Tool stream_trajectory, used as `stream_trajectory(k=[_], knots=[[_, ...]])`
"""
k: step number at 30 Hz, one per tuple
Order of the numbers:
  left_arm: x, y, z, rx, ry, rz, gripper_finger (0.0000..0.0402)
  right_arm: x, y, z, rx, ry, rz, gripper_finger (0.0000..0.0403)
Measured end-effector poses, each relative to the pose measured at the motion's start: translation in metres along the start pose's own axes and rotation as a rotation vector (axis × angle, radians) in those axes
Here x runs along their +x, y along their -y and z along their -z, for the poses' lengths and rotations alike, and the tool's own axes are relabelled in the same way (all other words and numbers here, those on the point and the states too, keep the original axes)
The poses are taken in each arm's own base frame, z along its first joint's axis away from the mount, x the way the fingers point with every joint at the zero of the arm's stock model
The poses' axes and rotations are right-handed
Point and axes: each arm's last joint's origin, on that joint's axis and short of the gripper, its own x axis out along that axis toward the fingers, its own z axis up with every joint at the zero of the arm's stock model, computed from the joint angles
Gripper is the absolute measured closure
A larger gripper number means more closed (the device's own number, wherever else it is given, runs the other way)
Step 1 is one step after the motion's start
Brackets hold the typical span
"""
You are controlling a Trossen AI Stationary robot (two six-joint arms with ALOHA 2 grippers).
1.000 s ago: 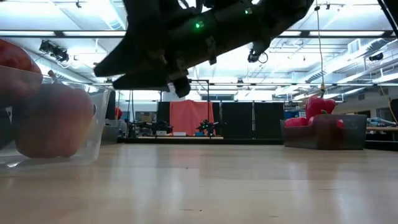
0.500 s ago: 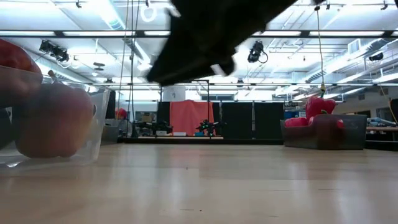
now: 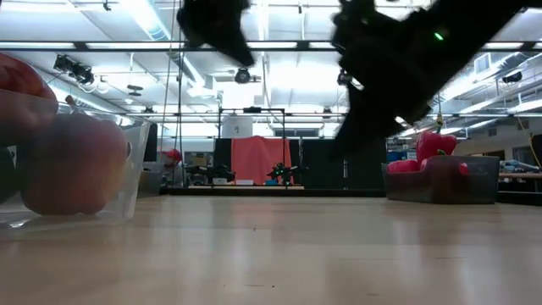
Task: Sort produce into baskets
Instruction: Adjust the transparent bin
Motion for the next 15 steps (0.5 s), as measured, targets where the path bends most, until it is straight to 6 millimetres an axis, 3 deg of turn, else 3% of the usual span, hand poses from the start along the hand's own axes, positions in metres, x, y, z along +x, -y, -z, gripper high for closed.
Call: stream_trajectory(k=[9,15], knots=[[0.045,-0.019,0.031,-0.003,-0.337,-0.134,0.0062,-0.015,0.026,0.036,0.165,0.015,0.009,0.0248],[0.05,-0.039,0.045,-0.09,-0.516,-0.285,0.0062,-0.021,0.029,0.039,0.191,0.028,-0.008,0.0248]])
